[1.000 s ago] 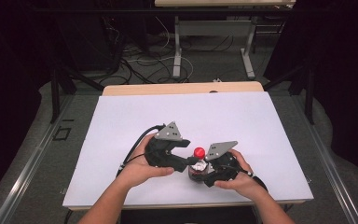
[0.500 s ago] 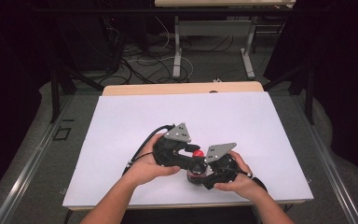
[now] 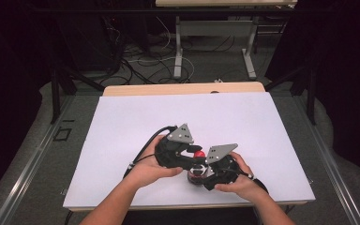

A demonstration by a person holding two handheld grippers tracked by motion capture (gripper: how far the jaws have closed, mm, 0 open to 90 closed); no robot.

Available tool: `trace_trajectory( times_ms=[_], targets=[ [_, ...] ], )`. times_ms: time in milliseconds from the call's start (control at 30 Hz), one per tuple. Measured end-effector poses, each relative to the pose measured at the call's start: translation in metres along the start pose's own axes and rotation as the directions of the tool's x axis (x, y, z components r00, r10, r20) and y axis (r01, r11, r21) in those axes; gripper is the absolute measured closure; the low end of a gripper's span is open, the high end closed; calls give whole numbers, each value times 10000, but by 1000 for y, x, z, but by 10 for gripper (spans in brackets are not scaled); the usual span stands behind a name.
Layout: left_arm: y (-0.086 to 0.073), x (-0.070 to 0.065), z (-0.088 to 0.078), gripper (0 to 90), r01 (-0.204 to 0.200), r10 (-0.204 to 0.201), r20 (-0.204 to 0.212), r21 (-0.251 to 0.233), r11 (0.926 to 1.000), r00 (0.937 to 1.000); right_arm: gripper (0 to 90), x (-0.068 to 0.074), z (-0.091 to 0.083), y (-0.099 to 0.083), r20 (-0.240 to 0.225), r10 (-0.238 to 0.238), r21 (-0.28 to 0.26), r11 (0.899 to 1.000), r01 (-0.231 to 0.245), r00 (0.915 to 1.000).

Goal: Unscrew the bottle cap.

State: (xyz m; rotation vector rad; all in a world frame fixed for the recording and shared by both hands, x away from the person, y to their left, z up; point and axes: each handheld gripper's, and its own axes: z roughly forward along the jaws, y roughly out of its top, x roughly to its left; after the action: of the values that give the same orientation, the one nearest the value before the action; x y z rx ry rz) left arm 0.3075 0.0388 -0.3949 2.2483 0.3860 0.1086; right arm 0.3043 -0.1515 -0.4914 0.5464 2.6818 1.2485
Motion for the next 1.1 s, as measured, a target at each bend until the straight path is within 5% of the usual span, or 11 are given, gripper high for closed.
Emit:
trace_trajectory(
  times_ms=[267, 300, 333, 433, 533, 667, 733, 800, 867, 967, 1100],
  targets=[
    [2, -15, 2, 611, 1068, -1089, -1265, -234, 9940, 9860, 291, 1, -1, 1, 359, 399, -85, 9992, -396, 9986],
    [2, -17, 3, 611, 1260, -1288, -1502, -282, 9916, 9802, 291, 2, -1, 1, 439, 424, -50, 9991, -423, 9981],
    [1, -24, 6, 611, 1894, -1981, -2147, -605, 9800, 9564, 291, 2, 0, 1, 511, 487, -51, 9988, -485, 9975],
    [1, -30, 6, 611, 2142, -2257, -2669, -717, 9742, 9369, 291, 3, 1, 2, 548, 541, 24, 9985, -543, 9970],
    [1, -30, 5, 607, 2152, -2267, -2573, -722, 9739, 9394, 290, 4, 0, 2, 472, 556, -28, 9985, -556, 9973],
    [1, -20, -3, 497, 2008, -2042, -1868, -373, 9789, 9609, 290, 3, -1, 2, 258, 464, -27, 9989, -464, 9986],
    [1, -11, -10, 453, 1453, -1506, -1153, -532, 9880, 9818, 290, 2, -1, 2, 242, 452, -160, 9989, -448, 9987],
    [1, -9, -13, 449, 1570, -1609, -841, -516, 9863, 9834, 290, 3, -1, 2, 95, 462, -140, 9988, -460, 9989],
    [1, 3, -20, 470, 533, -526, 243, -313, 9981, 9983, 290, 4, -1, 2, -108, 299, -131, 9995, -301, 9995],
    [0, 8, -20, 509, 1, -5, 577, 79, 10000, 9983, 289, 7, 0, 3, -225, 55, -165, 9998, -58, 9997],
    [0, 11, -17, 555, -755, 694, 1478, 360, 9965, 9866, 290, 10, 1, 4, -428, -160, -159, 9998, 154, 9990]
  ],
)
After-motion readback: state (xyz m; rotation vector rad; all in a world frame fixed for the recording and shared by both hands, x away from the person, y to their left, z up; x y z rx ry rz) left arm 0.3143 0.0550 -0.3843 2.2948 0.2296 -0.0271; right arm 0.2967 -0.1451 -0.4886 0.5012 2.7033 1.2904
